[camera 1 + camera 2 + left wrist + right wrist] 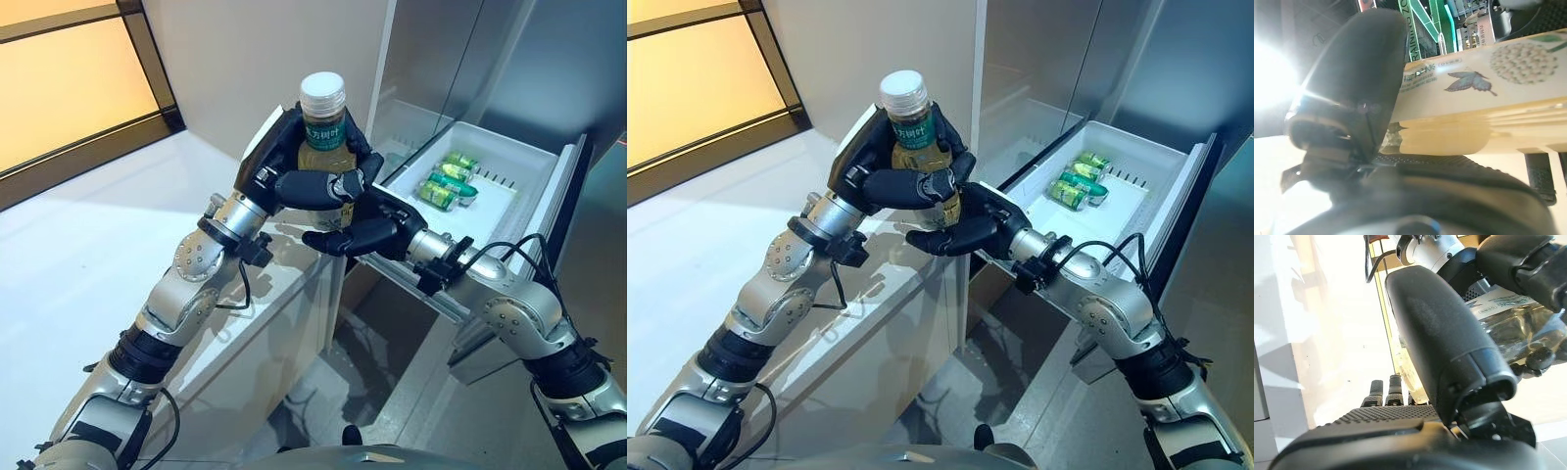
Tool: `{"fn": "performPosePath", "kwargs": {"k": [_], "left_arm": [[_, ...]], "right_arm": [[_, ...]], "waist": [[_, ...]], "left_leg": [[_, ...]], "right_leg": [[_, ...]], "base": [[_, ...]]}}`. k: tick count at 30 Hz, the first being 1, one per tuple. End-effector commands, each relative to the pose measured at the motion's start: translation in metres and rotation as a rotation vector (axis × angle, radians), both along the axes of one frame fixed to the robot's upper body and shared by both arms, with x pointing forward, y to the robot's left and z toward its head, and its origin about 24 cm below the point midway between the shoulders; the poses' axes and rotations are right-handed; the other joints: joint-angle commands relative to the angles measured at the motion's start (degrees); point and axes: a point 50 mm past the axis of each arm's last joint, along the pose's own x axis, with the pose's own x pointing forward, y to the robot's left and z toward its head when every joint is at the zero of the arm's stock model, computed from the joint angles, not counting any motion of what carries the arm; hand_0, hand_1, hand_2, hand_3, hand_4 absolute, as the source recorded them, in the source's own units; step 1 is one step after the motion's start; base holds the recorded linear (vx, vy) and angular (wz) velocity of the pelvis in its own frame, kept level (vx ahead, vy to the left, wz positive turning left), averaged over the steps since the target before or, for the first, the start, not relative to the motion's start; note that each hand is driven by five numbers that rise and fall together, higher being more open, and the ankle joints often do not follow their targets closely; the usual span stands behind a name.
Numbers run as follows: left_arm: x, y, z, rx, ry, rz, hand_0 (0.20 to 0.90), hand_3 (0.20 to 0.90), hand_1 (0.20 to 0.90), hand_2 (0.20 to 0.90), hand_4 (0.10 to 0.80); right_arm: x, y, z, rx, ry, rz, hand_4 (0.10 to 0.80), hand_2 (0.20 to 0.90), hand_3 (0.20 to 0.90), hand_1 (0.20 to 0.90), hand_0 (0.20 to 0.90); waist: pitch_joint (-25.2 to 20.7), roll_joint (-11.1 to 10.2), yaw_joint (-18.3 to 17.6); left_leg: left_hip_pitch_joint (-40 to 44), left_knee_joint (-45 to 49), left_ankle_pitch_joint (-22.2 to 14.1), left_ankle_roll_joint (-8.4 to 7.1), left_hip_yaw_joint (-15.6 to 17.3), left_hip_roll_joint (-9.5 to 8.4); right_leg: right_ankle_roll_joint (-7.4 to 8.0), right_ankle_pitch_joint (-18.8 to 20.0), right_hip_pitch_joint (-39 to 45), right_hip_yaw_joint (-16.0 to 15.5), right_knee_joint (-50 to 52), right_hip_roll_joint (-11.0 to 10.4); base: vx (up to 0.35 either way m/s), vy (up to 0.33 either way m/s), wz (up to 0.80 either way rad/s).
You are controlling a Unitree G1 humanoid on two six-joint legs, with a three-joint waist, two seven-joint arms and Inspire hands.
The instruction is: Put drinks into fridge and close the fridge
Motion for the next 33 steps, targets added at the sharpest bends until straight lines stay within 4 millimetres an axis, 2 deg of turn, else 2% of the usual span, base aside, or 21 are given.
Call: {"fn": "performPosePath", "kwargs": {"k": [1,5,11,12,13,14,16,23,33], "left_arm": [[-0.010,-0.022,0.043,-0.107,-0.212,-0.066,0.300,0.200,0.300,0.300,0.100],[-0.008,-0.029,0.036,-0.079,-0.182,-0.110,0.300,0.200,0.300,0.300,0.100],[-0.008,-0.033,0.027,-0.047,-0.149,-0.161,0.300,0.200,0.300,0.300,0.100],[-0.008,-0.033,0.026,-0.046,-0.146,-0.168,0.300,0.200,0.300,0.300,0.100],[-0.008,-0.033,0.026,-0.045,-0.145,-0.170,0.300,0.200,0.300,0.300,0.100],[-0.009,-0.032,0.025,-0.040,-0.142,-0.173,0.300,0.200,0.300,0.300,0.100],[-0.008,-0.032,0.025,-0.040,-0.138,-0.172,0.300,0.200,0.300,0.300,0.100],[-0.005,-0.027,0.021,-0.040,-0.135,-0.075,0.300,0.200,0.300,0.300,0.100],[0.001,-0.008,0.002,-0.103,-0.066,0.127,0.300,0.200,0.300,0.300,0.100]], "right_arm": [[-0.008,0.042,0.040,0.177,-0.272,0.152,0.800,0.900,0.900,0.900,0.900],[-0.003,0.053,0.025,0.173,-0.270,0.124,0.800,0.900,0.900,0.900,0.900],[0.001,0.058,0.013,0.174,-0.262,0.099,0.800,0.900,0.900,0.900,0.900],[0.001,0.058,0.012,0.174,-0.261,0.094,0.715,0.827,0.815,0.827,0.827],[0.001,0.057,0.011,0.175,-0.261,0.092,0.410,0.566,0.510,0.566,0.566],[0.001,0.057,0.010,0.175,-0.260,0.089,0.177,0.366,0.277,0.366,0.366],[0.002,0.057,0.008,0.175,-0.260,0.086,0.100,0.300,0.200,0.300,0.300],[0.002,0.055,0.006,0.183,-0.274,0.079,0.100,0.300,0.200,0.300,0.300],[-0.003,0.048,0.002,0.205,-0.296,0.016,0.100,0.300,0.200,0.300,0.300]], "waist": [[-6.39,-0.93,0.77],[-6.41,-0.68,1.64],[-6.81,-0.47,2.50],[-6.93,-0.41,2.62],[-6.97,-0.39,2.65],[-7.04,-0.35,2.70],[-7.11,-0.29,2.74],[-7.22,-0.18,2.86],[-7.02,-0.16,3.59]], "left_leg": [[-1.77,0.07,-1.10,-0.62,-2.76,-0.07],[-1.70,0.07,-1.12,-0.55,-2.91,-0.13],[-1.85,0.07,-1.17,-0.45,-3.14,-0.22],[-1.92,0.07,-1.18,-0.42,-3.18,-0.24],[-1.95,0.07,-1.18,-0.43,-3.16,-0.24],[-1.99,0.07,-1.20,-0.43,-3.12,-0.22],[-2.00,0.07,-1.23,-0.42,-3.11,-0.22],[-2.18,0.07,-1.21,-0.34,-3.08,-0.35],[-2.08,0.07,-1.25,-0.48,-2.60,-0.15]], "right_leg": [[3.52,-2.28,3.14,-2.28,0.78,-1.94],[3.52,-2.36,3.47,-2.86,0.56,-2.08],[3.57,-2.44,3.56,-3.43,0.37,-2.18],[3.59,-2.42,3.51,-3.54,0.35,-2.22],[3.61,-2.40,3.49,-3.56,0.35,-2.23],[3.65,-2.39,3.43,-3.61,0.33,-2.26],[3.68,-2.34,3.40,-3.71,0.29,-2.30],[3.69,-2.32,3.24,-3.95,0.25,-2.43],[3.82,-2.40,3.32,-5.45,0.24,-2.77]], "base": [[0.019,0.000,-0.03],[0.000,0.000,0.00],[0.002,-0.001,0.01],[0.000,0.000,0.00],[0.000,0.000,0.00],[0.000,0.000,0.00],[0.000,0.000,0.00],[0.000,0.000,0.00],[0.000,0.000,0.00]]}}
